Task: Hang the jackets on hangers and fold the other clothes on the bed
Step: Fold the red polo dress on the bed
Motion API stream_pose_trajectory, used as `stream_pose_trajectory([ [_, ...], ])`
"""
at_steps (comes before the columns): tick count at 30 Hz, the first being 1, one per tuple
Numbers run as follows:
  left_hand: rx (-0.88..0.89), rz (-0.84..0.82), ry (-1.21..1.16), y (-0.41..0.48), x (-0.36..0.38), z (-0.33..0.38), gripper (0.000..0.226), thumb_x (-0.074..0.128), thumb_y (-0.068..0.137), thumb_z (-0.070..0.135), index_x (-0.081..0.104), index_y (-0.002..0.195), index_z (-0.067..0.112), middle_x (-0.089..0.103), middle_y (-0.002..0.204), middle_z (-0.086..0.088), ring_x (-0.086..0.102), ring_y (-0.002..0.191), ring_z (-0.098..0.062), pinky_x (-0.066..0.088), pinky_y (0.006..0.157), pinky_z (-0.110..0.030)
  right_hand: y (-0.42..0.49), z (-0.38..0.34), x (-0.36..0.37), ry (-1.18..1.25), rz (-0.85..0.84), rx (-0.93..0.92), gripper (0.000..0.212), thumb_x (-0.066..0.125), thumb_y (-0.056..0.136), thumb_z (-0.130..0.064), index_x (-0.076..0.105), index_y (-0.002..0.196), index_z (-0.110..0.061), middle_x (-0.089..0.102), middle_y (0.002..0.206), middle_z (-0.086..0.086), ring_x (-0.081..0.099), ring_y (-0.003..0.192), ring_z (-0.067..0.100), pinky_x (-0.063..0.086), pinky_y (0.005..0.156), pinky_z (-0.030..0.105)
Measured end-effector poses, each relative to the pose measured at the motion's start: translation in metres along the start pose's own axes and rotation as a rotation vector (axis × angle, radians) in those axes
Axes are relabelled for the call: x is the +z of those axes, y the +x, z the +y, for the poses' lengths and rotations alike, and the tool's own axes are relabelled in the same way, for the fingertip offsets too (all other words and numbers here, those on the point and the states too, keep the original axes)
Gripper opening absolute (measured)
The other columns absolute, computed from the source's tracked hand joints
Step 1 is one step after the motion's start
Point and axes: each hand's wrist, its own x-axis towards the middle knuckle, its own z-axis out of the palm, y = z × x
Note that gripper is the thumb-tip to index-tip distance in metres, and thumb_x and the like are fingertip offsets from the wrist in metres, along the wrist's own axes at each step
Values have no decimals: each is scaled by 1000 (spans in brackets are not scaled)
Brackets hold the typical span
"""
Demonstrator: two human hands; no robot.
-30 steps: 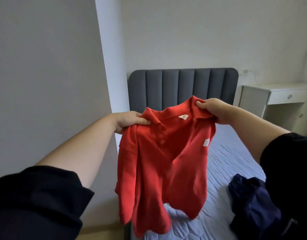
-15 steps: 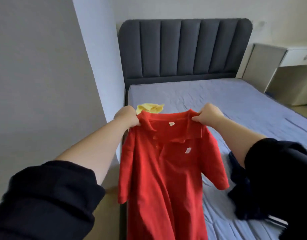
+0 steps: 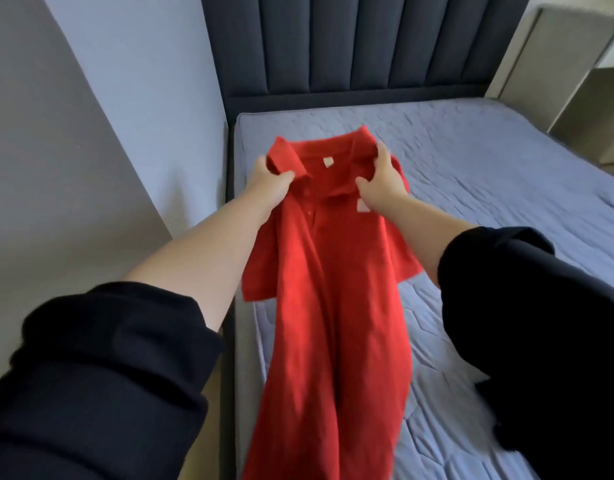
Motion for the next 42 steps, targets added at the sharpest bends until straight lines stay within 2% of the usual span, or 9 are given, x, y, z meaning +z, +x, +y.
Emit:
stream_pose_trajectory([
  [2,-2,-105,18,-6,5,-3,91,62,87,21,-1,153,27,39,147,-5,51,122,-20,41,99,-28,-3,6,12,22,-72,-2,85,53,89,-17,-2,153,-24,63,114,10,64,84,23,44,66,25],
  [5,-2,-159,289,-50,22,-60,91,60,85,14,0,153,23,43,138,-5,57,105,-17,35,81,-3,-43,51,41,-135,-179,-48,82,53,87,-13,4,153,-15,36,150,14,46,127,34,39,95,33],
  [12,-285,-420,749,-206,40,-238,71,56,91,22,19,151,16,11,160,-10,13,147,-20,17,117,-34,-237,170,124,-310,-512,227,73,57,89,-27,21,150,-9,17,158,13,17,146,25,19,117,39],
  [19,-305,106,390,-290,28,-280,76,72,81,16,33,146,9,43,143,-17,39,133,-30,29,111,-36,-331,192,144,20,-62,682,40,65,86,-23,54,120,-4,62,117,16,56,111,33,41,90,36],
  [25,-356,-36,419,-273,27,-277,75,68,80,9,32,146,18,54,134,-9,53,121,-27,42,101,-36,-339,208,132,151,-123,509,11,59,92,-15,66,86,-9,64,76,3,61,79,23,34,63,28],
  [30,-182,151,509,-268,0,-271,46,62,77,2,62,121,16,67,114,-10,61,106,-30,47,90,-34,-321,229,81,133,585,684,13,53,92,-10,62,96,-2,65,94,21,59,91,36,36,74,34],
  [34,-197,-118,830,-253,-33,-281,42,57,81,9,62,122,20,62,121,-8,58,110,-29,47,93,-35,-328,243,74,-50,501,850,39,51,87,-4,50,126,-3,51,125,26,46,118,42,36,97,47],
  [39,-302,-405,887,-266,-32,-304,82,62,82,17,18,150,23,37,138,-13,47,121,-33,42,100,-41,-332,208,101,-326,260,339,73,57,65,4,44,137,-1,40,142,23,33,133,39,21,110,49],
  [42,-236,-305,901,-271,-29,-311,76,64,78,13,30,146,23,43,124,-11,52,111,-32,46,92,-40,-343,195,125,-366,-57,-29,69,53,61,-9,54,130,-2,47,137,21,40,130,39,27,109,53],
])
